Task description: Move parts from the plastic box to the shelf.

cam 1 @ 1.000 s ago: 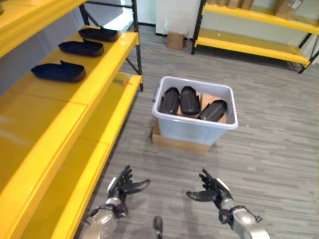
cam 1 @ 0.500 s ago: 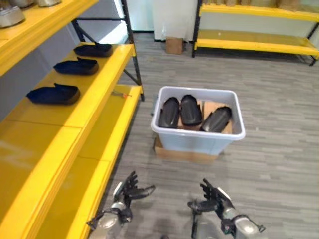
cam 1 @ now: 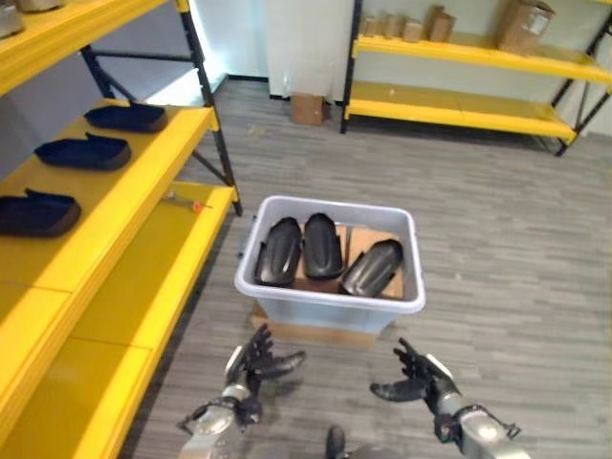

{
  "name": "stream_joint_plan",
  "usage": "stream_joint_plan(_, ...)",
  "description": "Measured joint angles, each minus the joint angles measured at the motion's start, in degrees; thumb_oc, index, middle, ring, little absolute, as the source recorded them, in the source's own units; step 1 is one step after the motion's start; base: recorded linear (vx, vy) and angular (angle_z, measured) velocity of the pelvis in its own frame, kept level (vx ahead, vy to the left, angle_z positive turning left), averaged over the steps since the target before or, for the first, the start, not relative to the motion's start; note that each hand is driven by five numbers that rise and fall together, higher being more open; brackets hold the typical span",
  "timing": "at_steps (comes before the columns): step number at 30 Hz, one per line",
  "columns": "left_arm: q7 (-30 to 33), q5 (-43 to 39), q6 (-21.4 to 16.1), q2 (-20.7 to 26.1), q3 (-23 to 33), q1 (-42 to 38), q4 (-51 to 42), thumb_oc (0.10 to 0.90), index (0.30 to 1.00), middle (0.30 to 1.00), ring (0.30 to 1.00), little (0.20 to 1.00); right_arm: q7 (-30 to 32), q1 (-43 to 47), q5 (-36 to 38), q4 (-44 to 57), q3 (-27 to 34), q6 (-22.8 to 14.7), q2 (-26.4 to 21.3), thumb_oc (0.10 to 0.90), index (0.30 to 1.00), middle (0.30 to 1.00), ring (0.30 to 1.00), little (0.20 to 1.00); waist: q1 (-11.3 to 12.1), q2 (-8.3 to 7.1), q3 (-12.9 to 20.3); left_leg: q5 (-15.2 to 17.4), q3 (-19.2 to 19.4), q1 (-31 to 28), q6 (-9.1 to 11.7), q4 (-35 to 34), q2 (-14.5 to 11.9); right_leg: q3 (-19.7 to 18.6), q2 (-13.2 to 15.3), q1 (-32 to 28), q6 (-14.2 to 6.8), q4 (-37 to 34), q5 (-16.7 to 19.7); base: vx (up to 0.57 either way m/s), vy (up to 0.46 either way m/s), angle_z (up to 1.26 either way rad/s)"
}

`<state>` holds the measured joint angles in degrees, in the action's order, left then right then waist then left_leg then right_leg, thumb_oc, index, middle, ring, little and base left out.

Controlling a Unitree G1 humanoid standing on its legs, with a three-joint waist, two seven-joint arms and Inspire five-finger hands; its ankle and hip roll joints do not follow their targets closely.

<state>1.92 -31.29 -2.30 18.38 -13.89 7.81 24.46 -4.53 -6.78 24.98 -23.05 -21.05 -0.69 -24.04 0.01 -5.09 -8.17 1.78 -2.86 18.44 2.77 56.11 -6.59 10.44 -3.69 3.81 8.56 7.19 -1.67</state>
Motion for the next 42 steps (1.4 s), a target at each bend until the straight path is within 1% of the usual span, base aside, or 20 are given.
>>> stream_joint_plan(1, -0.02, -0.02, -0.01, 0.00, -0.12, 0.39, -0.20, 0.900, 1.000, 1.000, 1.000, 1.000, 0.51, 0.00, -0.01, -0.10, 0.59, 0.01, 0.15, 0.900, 1.000, 1.000, 1.000, 1.000, 0.13, -0.19, -0.24, 2.84, 1.76, 2.34, -0.89, -5.70, 0.92, 0.07, 0.16, -1.31, -1.10, -1.15, -0.54, 0.23, 0.050, 0.45)
stream_joint_plan(3, 0.06, -0.02, -0.02, 0.06, -0.45, 0.29, -0.23, 0.900, 1.000, 1.000, 1.000, 1.000, 1.02, 0.59, 0.00, -0.29, 1.88, -0.03, 0.12, 0.900, 1.000, 1.000, 1.000, 1.000, 0.33, 0.29, -1.25, 2.88, 5.91, 3.53, -0.27, -25.58, 2.25, 0.22, 0.48, -4.38, -3.54, -4.52, -0.32, 0.28, 0.130, 0.18)
stream_joint_plan(5, 0.23, 0.04, -0.10, 0.05, -0.54, 0.38, -0.07, 0.900, 1.000, 1.000, 1.000, 1.000, 1.60, 1.14, -0.02, -0.89, 1.78, -0.48, 0.10, 0.900, 1.000, 1.000, 1.000, 1.000, 1.17, 1.80, -1.86, -2.27, 6.56, 2.23, 0.91, -48.23, 2.02, 0.15, -0.94, -6.85, -4.15, -6.77, -0.22, 0.29, 0.153, -0.05)
stream_joint_plan(6, 0.26, 0.09, -0.09, 0.11, -0.53, 0.30, -0.04, 0.900, 1.000, 1.000, 1.000, 1.000, 1.60, 2.03, -0.03, -2.40, 1.39, -0.95, 0.22, 0.900, 1.000, 1.000, 1.000, 1.000, 1.66, 2.98, -2.30, -3.76, 3.65, 1.67, 1.86, -55.42, 1.94, -0.41, -2.10, -8.46, -4.28, -7.87, -0.30, 0.17, 0.087, -0.27)
stream_joint_plan(10, 0.52, 0.09, 0.14, 0.71, -0.17, 0.99, -0.02, 0.900, 1.000, 1.000, 1.000, 1.000, 1.28, 0.65, -0.10, -2.87, 1.38, -0.74, 0.34, 0.900, 1.000, 1.000, 1.000, 1.000, 1.72, 3.99, -3.01, -6.51, 2.68, -0.08, -0.88, -48.21, 1.96, -1.74, -3.19, -13.42, -3.11, -9.44, -1.89, 0.28, 0.164, -0.28)
stream_joint_plan(12, 0.33, 0.13, 0.06, 0.70, 0.47, -0.13, -0.58, 0.900, 1.000, 1.000, 1.000, 1.000, 1.30, 0.46, -0.09, -2.85, 2.00, -0.49, 0.46, 0.900, 1.000, 1.000, 1.000, 1.000, 0.68, 3.43, -2.69, -6.61, 2.89, -4.69, -1.25, -47.48, 4.89, -3.09, -2.13, -14.46, -5.09, -9.37, -3.24, 0.37, 0.238, -0.18)
stream_joint_plan(13, 0.15, 0.14, 0.02, 0.76, 0.51, -0.59, -0.76, 0.900, 1.000, 1.000, 1.000, 1.000, 1.32, 0.54, -0.09, -2.80, 2.36, -0.29, 0.66, 0.900, 1.000, 1.000, 1.000, 1.000, 0.10, 3.07, -2.71, -8.65, 2.85, -7.89, -4.01, -51.09, 5.85, -3.10, -1.50, -14.38, -5.59, -8.59, -3.54, 0.24, 0.173, -0.07)
stream_joint_plan(14, 0.27, 0.13, 0.08, 0.80, 0.56, -1.06, -0.72, 0.900, 1.000, 1.000, 1.000, 1.000, 1.30, 0.47, -0.08, -2.71, 2.54, -0.10, 1.10, 0.900, 1.000, 1.000, 1.000, 1.000, 0.07, 2.42, -2.78, -9.45, 3.52, -9.52, -4.76, -53.07, 6.50, -3.22, -0.46, -14.38, -6.56, -7.70, -3.70, 0.29, 0.216, -0.16)
stream_joint_plan(16, 0.31, 0.11, 0.02, 1.03, 0.65, -1.89, -0.95, 0.900, 1.000, 1.000, 1.000, 1.000, 1.07, 0.37, -0.08, -1.83, 2.57, -0.16, 1.65, 0.900, 1.000, 1.000, 1.000, 1.000, 0.17, 2.46, -2.80, -7.49, 4.39, -12.83, -7.47, -53.47, 7.55, -3.74, 1.61, -14.23, -9.81, -2.40, -5.54, 0.23, 0.168, -0.17)
stream_joint_plan(21, 0.67, 0.11, -0.38, 1.68, 1.59, -3.93, -2.42, 0.900, 1.000, 1.000, 1.000, 1.000, 0.62, 2.25, -0.15, -1.10, 2.70, -0.21, 2.00, 0.900, 1.000, 1.000, 1.000, 1.000, 0.34, 2.31, -2.15, -4.25, 4.91, -13.31, -8.75, -53.10, 10.95, -4.65, 5.52, -14.43, -10.84, -2.02, -6.68, 0.13, 0.127, -0.02)
stream_joint_plan(22, 1.12, 0.11, -0.36, 1.77, 1.99, -3.82, -2.32, 0.900, 1.000, 1.000, 1.000, 1.000, 0.73, 2.11, -0.14, -1.08, 2.73, -0.08, 2.04, 0.900, 1.000, 1.000, 1.000, 1.000, 0.32, 2.38, -2.12, -4.32, 5.03, -13.92, -8.80, -53.13, 10.92, -4.65, 5.85, -14.08, -11.16, -0.21, -7.16, 0.09, 0.172, -0.23)
stream_joint_plan(25, 1.53, 0.15, -0.32, 2.89, 1.60, -3.59, -1.93, 0.900, 1.000, 1.000, 1.000, 1.000, 0.65, 0.85, -0.17, 0.34, 2.66, -0.13, 1.84, 0.900, 1.000, 1.000, 1.000, 1.000, -0.17, 3.13, -1.73, -2.42, 5.70, -14.63, -10.03, -53.09, 11.70, -6.56, 8.63, -0.43, -13.27, 25.70, -10.34, 0.06, 0.136, -0.20)
stream_joint_plan(27, 1.53, 0.16, -0.31, 3.12, 0.91, -3.21, -1.96, 0.900, 1.000, 1.000, 1.000, 1.000, 0.52, 0.62, -0.17, 0.71, 2.38, -0.20, 1.84, 0.900, 1.000, 1.000, 1.000, 1.000, -1.13, 4.14, -1.89, -2.30, 5.69, -15.35, -10.82, -53.37, 12.08, -6.28, 10.21, 2.55, -13.41, 29.06, -10.62, 0.08, 0.024, 0.01)
stream_joint_plan(28, 1.43, 0.16, -0.30, 3.06, 0.59, -2.67, -1.99, 0.900, 1.000, 1.000, 1.000, 1.000, 0.32, 0.49, -0.17, 0.71, 2.31, -0.20, 1.85, 0.900, 1.000, 1.000, 1.000, 1.000, -1.26, 4.89, -1.77, -2.56, 5.73, -15.65, -10.71, -53.23, 11.98, -5.16, 11.42, 2.75, -13.22, 27.39, -10.73, 0.09, -0.128, -0.10)
stream_joint_plan(30, 0.93, 0.13, -0.27, 2.85, 0.50, -1.63, -1.80, 0.900, 1.000, 1.000, 1.000, 1.000, 0.11, 0.69, -0.17, 0.97, 1.53, -0.33, 1.73, 0.900, 1.000, 1.000, 1.000, 1.000, -0.56, 6.41, -1.66, -1.05, 6.85, -15.35, -9.84, -51.25, 11.18, -1.37, 19.04, 2.77, -13.82, 14.55, -8.72, 0.07, -0.177, -0.19)
stream_joint_plan(31, 0.63, 0.13, -0.26, 2.97, 0.44, -1.58, -1.54, 0.900, 1.000, 1.000, 1.000, 1.000, -0.08, 0.86, -0.19, 1.00, 1.35, -0.32, 1.63, 0.900, 1.000, 1.000, 1.000, 1.000, 0.03, 6.84, -1.64, -0.56, 7.48, -15.09, -9.43, -50.86, 10.99, -1.20, 21.36, 2.47, -14.74, 9.17, -6.20, 0.03, -0.196, -0.11)
stream_joint_plan(33, 0.39, 0.10, -0.44, 3.55, 1.03, -0.55, -1.68, 0.900, 1.000, 1.000, 1.000, 1.000, -0.19, 0.55, -0.23, 0.98, 1.03, -0.28, 2.61, 0.900, 1.000, 1.000, 1.000, 1.000, 0.29, 5.80, -1.58, 0.15, 7.14, -15.20, -8.32, -50.23, 10.60, -1.78, 25.73, -0.50, -19.44, -4.45, 3.34, 0.03, -0.231, 0.01)
stream_joint_plan(37, 0.10, 0.11, -0.52, 5.42, 2.32, 2.45, -1.96, 0.900, 1.000, 1.000, 1.000, 1.000, -0.67, 0.44, -0.26, 0.98, 0.12, -0.24, 3.94, 0.900, 1.000, 1.000, 1.000, 1.000, 0.83, 0.28, -0.37, -0.02, 6.81, -15.44, -6.07, -50.60, 10.50, -1.97, 23.76, -2.68, -18.23, -6.55, 9.21, 0.02, -0.252, 0.06)
stream_joint_plan(38, 0.28, 0.19, -0.84, 5.44, 3.34, 3.39, -1.92, 0.900, 1.000, 1.000, 1.000, 1.000, -0.67, 0.33, -0.28, 0.76, 0.11, -0.25, 4.25, 0.900, 1.000, 1.000, 1.000, 1.000, 1.23, -1.49, 0.26, -0.04, 6.66, -15.64, -4.81, -50.43, 10.47, 1.56, 22.77, -4.75, -18.18, -7.95, 9.01, 0.00, -0.241, -0.12)
stream_joint_plan(42, -0.06, 0.10, -0.89, 4.82, 3.94, 4.32, -2.00, 0.900, 1.000, 1.000, 1.000, 1.000, -0.53, -0.01, -0.75, 0.69, 1.87, -0.36, 2.75, 0.900, 1.000, 1.000, 1.000, 1.000, 1.62, 0.26, 0.72, 0.87, 5.56, -13.60, -0.61, -48.56, 4.62, 4.59, 16.62, -6.36, -16.89, -11.45, 8.08, -0.01, -0.191, 0.00)
